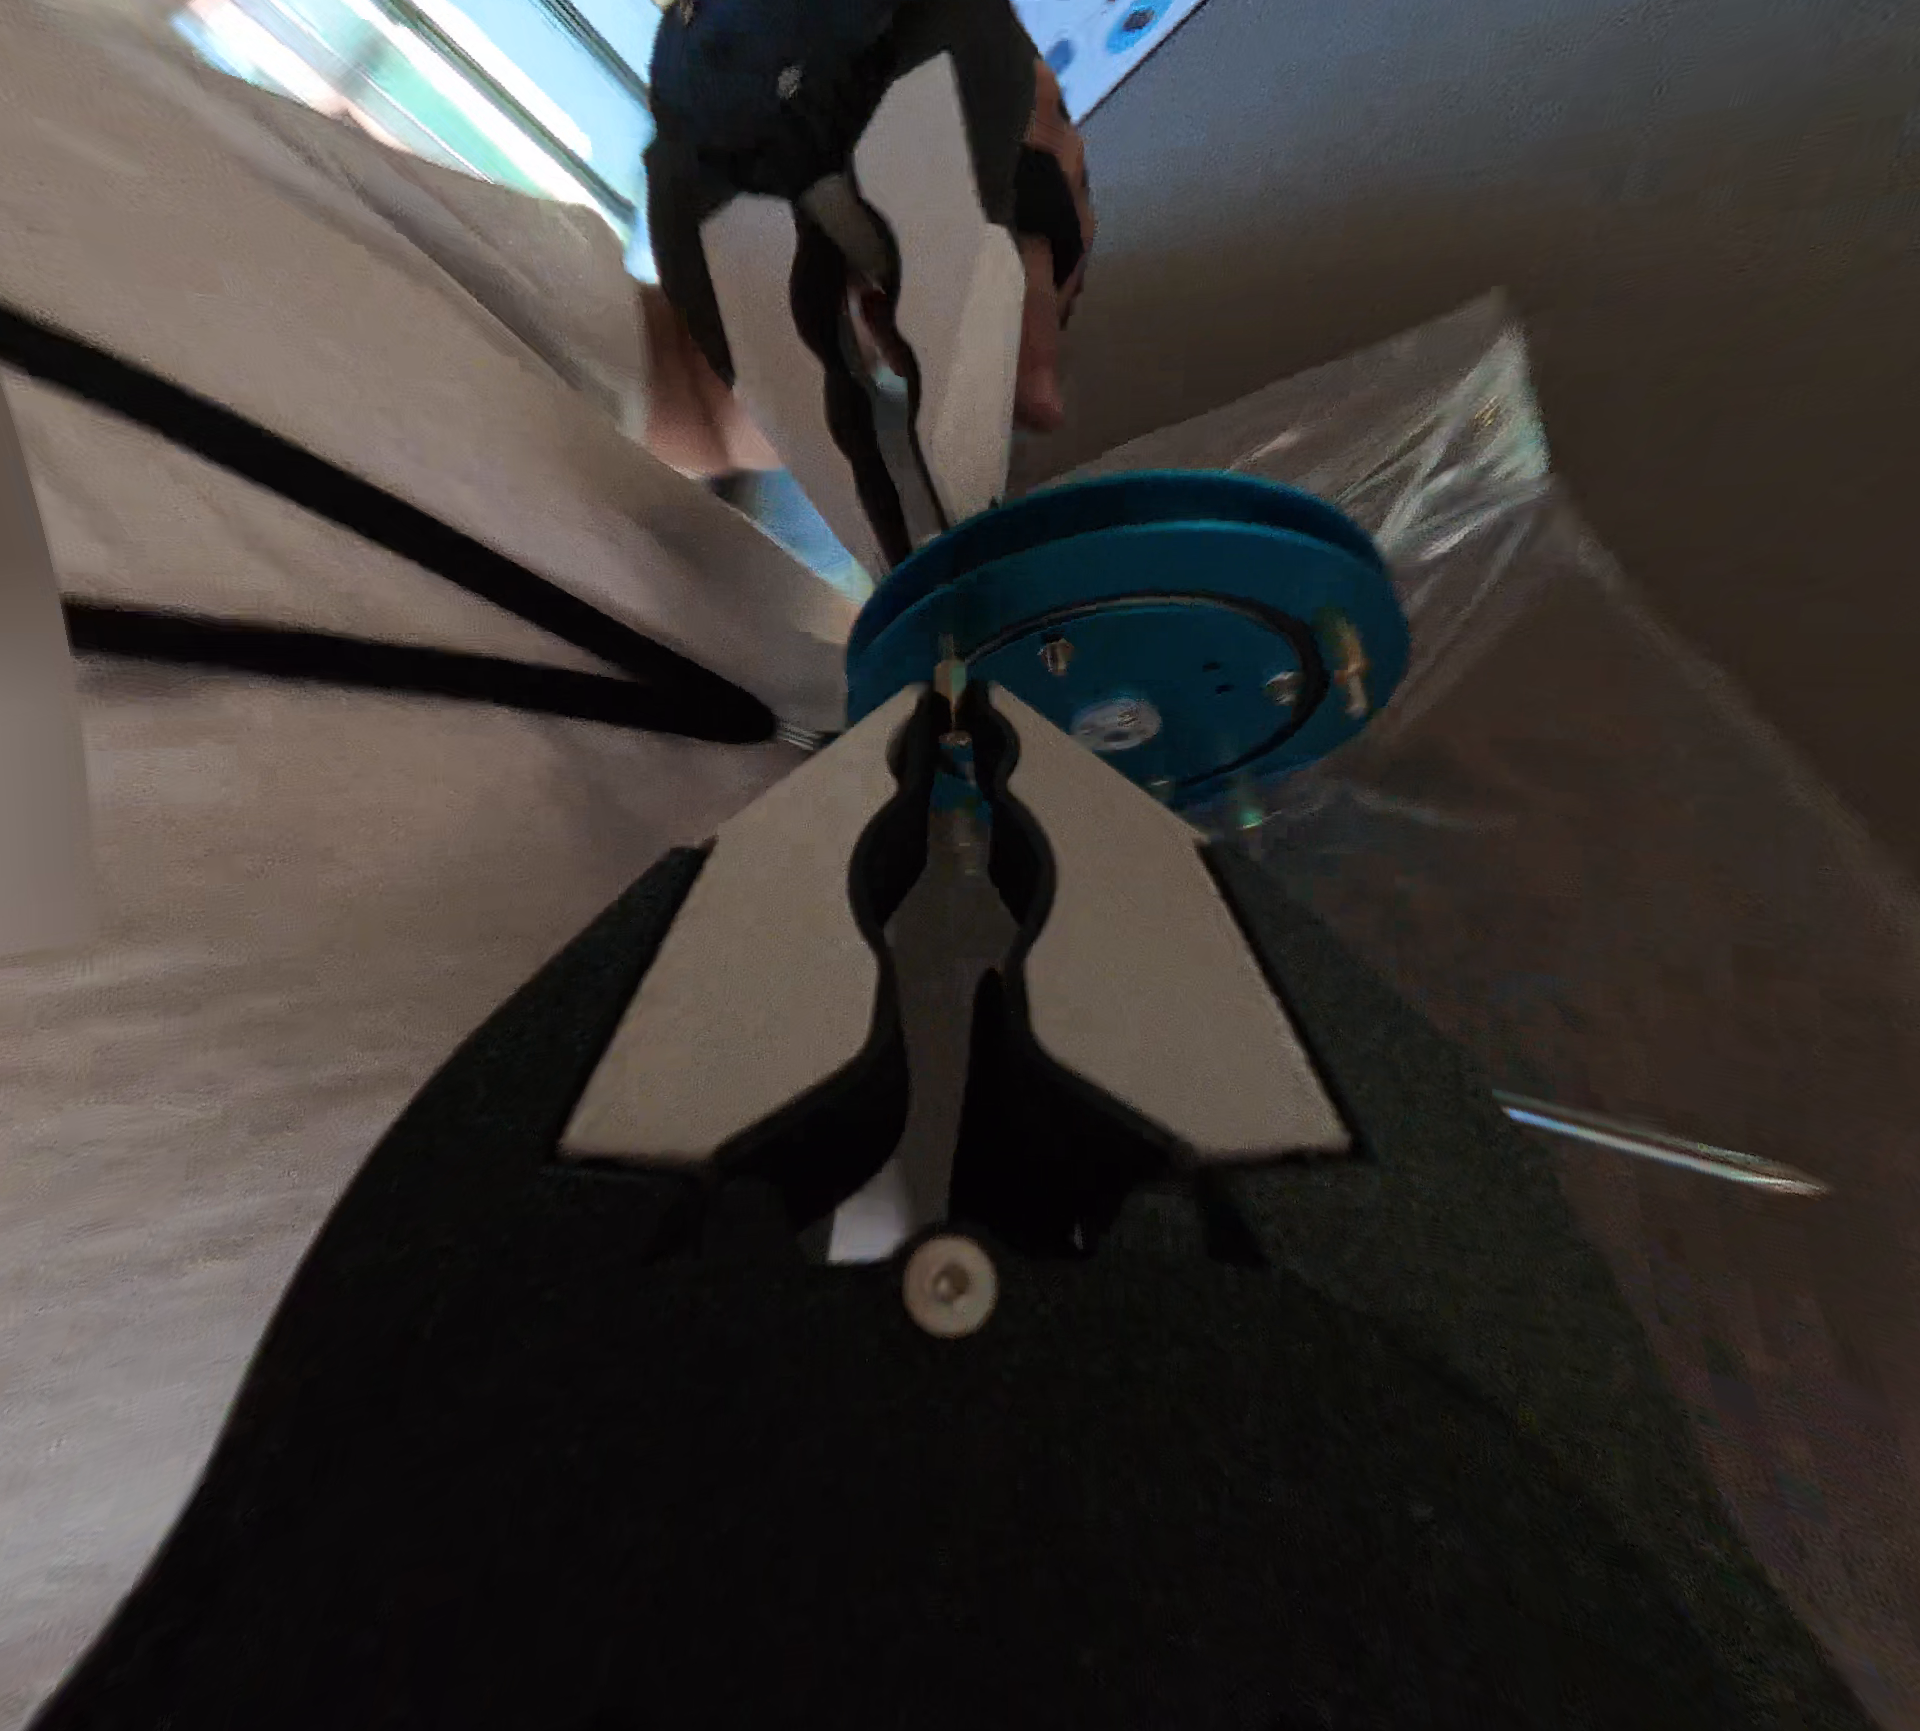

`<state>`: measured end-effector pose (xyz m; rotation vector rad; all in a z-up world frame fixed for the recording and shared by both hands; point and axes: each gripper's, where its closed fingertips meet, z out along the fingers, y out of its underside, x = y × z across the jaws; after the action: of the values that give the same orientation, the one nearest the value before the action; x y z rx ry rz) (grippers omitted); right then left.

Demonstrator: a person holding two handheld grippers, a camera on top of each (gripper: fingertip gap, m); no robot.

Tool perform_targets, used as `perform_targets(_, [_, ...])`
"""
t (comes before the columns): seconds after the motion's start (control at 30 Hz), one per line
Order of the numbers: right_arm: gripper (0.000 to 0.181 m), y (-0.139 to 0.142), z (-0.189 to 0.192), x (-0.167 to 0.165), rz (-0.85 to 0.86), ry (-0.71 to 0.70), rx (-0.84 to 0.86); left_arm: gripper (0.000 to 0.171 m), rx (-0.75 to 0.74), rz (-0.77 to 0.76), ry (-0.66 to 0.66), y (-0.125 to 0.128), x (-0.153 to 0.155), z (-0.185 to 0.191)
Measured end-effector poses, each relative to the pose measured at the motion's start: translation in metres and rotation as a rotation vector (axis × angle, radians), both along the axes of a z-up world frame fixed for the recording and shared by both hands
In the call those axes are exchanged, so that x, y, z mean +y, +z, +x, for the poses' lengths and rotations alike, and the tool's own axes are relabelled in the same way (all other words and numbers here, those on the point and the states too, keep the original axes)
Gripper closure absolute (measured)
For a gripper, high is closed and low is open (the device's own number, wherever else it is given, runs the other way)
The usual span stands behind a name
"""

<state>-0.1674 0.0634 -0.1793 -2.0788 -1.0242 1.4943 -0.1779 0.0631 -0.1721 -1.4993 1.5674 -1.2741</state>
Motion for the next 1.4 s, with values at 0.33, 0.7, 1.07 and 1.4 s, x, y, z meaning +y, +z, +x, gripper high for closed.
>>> perform_targets(0.33, [0.177, 0.004, -0.004, 0.002, -0.289, -0.024, 0.127, 0.165, -0.026, 0.013, 0.038, -0.002, 0.002, -0.001])
perform_targets(0.7, [0.176, 0.001, -0.013, 0.003, 0.317, -0.017, -0.094, 0.165, -0.126, -0.11, 0.037, 0.0, 0.001, -0.007])
perform_targets(1.07, [0.168, 0.006, -0.005, 0.015, 1.169, -0.126, -0.456, 0.167, -0.167, -0.404, 0.046, 0.002, 0.006, -0.008])
perform_targets(1.4, [0.177, -0.002, -0.011, 0.001, 0.665, 0.028, -0.405, 0.167, -0.13, -0.108, 0.056, 0.0, -0.002, -0.008])
